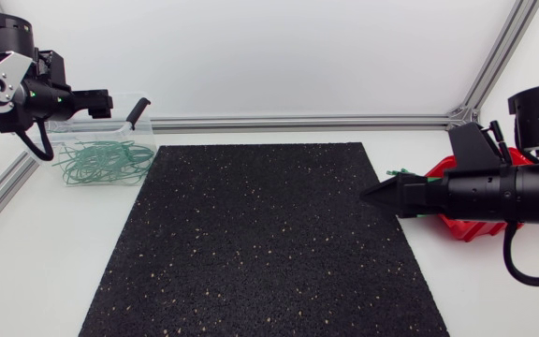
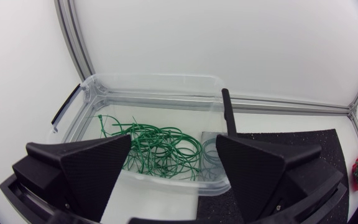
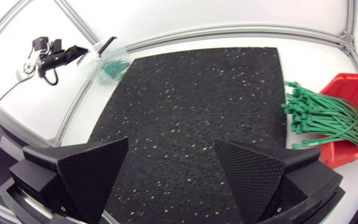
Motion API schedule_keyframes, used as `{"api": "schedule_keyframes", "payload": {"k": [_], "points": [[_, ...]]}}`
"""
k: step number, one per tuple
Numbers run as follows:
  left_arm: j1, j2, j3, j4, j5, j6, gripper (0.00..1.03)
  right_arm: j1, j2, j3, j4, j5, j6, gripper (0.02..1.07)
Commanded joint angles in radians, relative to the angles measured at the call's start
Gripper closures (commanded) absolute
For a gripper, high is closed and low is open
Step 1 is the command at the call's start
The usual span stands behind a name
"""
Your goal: Take a green cable tie from the red box, thread the tail through the head to close it, then place it in the transparent bin on the left.
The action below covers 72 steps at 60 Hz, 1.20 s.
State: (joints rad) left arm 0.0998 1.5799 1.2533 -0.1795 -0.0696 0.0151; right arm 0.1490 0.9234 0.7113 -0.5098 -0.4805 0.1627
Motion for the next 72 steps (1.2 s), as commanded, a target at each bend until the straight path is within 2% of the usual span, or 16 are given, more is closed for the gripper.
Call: {"api": "schedule_keyframes", "payload": {"k": [1, 13, 17, 26, 46, 64, 72], "points": [[-0.009, -0.069, -0.117, 0.037, -0.01, 0.019, 0.03, -0.075, -0.012, -0.049, 0.031, 0.02, -0.075, 0.06], [-0.011, -0.184, -0.319, 0.155, -0.009, 0.023, 0.03, -0.23, -0.054, -0.142, 0.143, 0.08, -0.169, 0.06], [-0.008, -0.232, -0.393, 0.184, -0.004, 0.026, 0.03, -0.253, -0.098, -0.193, 0.208, 0.148, -0.207, 0.06], [-0.002, -0.339, -0.545, 0.285, 0.001, 0.031, 0.03, -0.256, -0.205, -0.276, 0.264, 0.252, -0.269, 0.06], [-0.031, -0.6, -0.835, 0.4, 0.025, 0.023, 0.03, -0.267, -0.474, -0.398, 0.285, 0.331, -0.271, 0.06], [-0.063, -0.874, -1.032, 0.46, 0.025, 0.013, 0.04, -0.228, -0.624, -0.502, 0.36, 0.381, -0.235, 0.06], [-0.081, -1.032, -1.101, 0.446, 0.027, -0.001, 0.04, -0.211, -0.689, -0.548, 0.393, 0.403, -0.219, 0.06]]}}
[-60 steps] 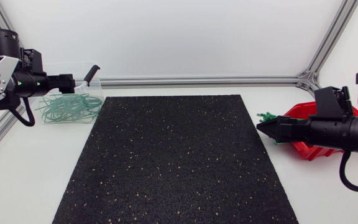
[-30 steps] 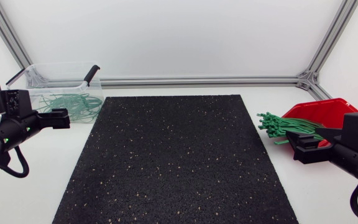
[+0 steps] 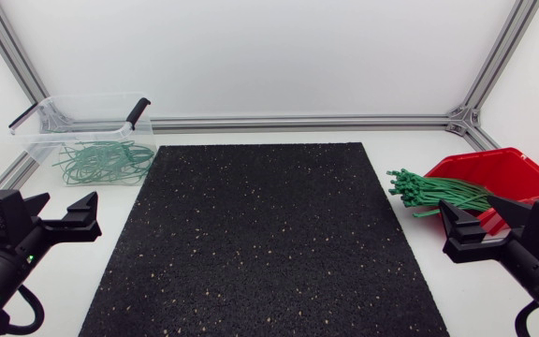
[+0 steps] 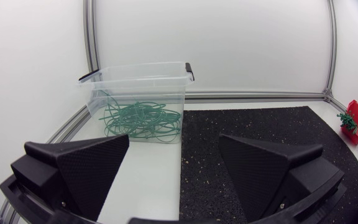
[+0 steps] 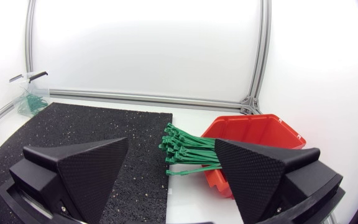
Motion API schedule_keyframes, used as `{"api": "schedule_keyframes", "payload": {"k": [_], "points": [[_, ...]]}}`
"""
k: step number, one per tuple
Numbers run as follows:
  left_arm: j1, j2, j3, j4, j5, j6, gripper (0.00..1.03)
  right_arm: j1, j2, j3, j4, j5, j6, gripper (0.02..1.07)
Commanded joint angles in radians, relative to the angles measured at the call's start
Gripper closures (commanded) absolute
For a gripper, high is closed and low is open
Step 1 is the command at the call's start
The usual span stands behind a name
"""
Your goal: Take a green cable tie from the red box, thread the tail through the head to close it, then place it in the transparent bin on the left.
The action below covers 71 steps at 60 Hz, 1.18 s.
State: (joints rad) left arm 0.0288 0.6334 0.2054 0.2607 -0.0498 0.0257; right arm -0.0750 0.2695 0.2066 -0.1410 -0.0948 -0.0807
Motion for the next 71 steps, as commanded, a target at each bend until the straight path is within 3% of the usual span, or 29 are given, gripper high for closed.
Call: {"api": "schedule_keyframes", "payload": {"k": [1, 27, 60, 71], "points": [[-0.012, -0.101, -0.061, 0.005, 0.007, -0.012, 0.04, 0.015, -0.043, -0.048, 0.028, 0.02, 0.026, 0.06], [-0.024, -0.355, -0.135, -0.111, 0.026, -0.018, 0.04, 0.075, -0.27, -0.207, 0.141, 0.095, 0.081, 0.06], [-0.029, -0.633, -0.205, -0.261, 0.05, -0.026, 0.04, 0.075, -0.27, -0.207, 0.141, 0.095, 0.081, 0.06], [-0.029, -0.633, -0.205, -0.261, 0.05, -0.026, 0.04, 0.075, -0.27, -0.207, 0.141, 0.095, 0.081, 0.06]]}}
